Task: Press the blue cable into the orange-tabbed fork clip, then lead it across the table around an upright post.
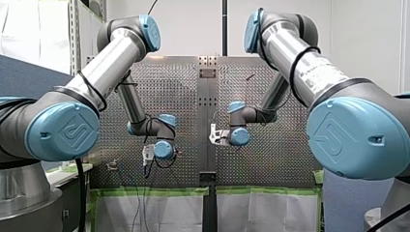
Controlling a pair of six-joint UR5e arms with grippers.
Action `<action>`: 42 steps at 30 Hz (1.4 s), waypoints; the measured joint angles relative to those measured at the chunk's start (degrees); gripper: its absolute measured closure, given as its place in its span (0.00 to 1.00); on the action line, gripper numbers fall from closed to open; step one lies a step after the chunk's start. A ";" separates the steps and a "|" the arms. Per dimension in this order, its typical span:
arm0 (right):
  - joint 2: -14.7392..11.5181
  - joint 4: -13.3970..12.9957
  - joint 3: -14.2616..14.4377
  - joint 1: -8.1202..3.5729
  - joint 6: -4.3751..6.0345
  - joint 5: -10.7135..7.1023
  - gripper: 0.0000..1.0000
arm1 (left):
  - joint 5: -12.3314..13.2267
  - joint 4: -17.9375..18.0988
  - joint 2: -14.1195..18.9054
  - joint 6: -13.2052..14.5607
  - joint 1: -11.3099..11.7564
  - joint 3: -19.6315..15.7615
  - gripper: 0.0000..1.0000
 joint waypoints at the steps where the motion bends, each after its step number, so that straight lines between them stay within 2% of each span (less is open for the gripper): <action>1: -0.30 0.01 0.00 -0.02 0.03 0.01 0.98 | 0.00 0.00 0.00 0.01 -0.01 0.00 1.00; 15: -7.32 0.85 0.00 -0.03 0.50 0.00 0.98 | -0.78 0.28 -0.04 -0.04 -0.40 0.00 1.00; 42: -17.58 1.12 -0.74 0.26 0.88 -0.37 0.98 | -1.41 3.09 -0.07 -1.37 -1.57 0.00 1.00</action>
